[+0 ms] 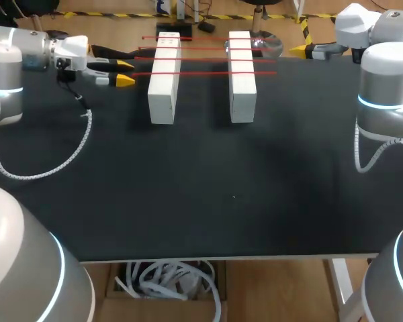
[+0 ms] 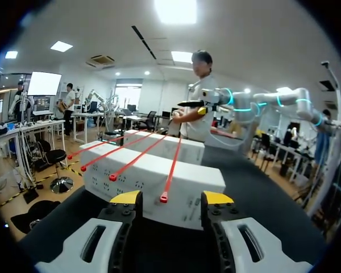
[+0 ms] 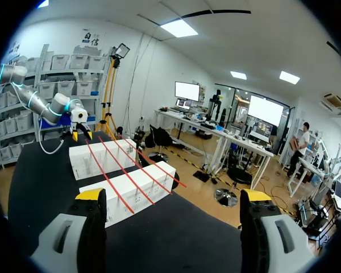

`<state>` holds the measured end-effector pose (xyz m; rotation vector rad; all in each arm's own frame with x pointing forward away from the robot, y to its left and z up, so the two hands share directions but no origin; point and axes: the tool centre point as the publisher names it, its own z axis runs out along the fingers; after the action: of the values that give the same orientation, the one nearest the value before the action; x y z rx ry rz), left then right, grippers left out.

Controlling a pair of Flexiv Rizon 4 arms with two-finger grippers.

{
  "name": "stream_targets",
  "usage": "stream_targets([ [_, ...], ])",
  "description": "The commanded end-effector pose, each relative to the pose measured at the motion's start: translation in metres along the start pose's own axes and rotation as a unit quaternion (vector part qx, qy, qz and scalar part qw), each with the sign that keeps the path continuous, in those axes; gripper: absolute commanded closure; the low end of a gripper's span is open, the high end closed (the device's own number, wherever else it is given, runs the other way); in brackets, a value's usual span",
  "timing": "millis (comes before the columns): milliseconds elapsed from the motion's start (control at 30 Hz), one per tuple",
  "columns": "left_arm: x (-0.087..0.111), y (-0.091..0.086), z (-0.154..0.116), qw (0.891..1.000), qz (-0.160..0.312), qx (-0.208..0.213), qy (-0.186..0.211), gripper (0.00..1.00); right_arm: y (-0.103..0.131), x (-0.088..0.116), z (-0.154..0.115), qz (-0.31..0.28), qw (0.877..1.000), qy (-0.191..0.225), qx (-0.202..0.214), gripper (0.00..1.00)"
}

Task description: Grab the tape and strap the tape.

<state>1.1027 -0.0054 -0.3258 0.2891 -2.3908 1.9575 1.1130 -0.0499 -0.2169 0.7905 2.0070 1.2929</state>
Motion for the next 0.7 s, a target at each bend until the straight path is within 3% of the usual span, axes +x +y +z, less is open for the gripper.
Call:
stream_targets([
  [33,-0.0036,0.003,-0.001,1.0,0.001,0.005,0.006,0.56,0.0001,-0.0002,0.0001,0.0,1.0,0.0,0.001,0.0],
  [700,-0.002,0.0048,-0.001,1.0,0.004,0.011,0.007,0.64,0.0001,-0.0002,0.0001,0.0,1.0,0.0,0.001,0.0],
])
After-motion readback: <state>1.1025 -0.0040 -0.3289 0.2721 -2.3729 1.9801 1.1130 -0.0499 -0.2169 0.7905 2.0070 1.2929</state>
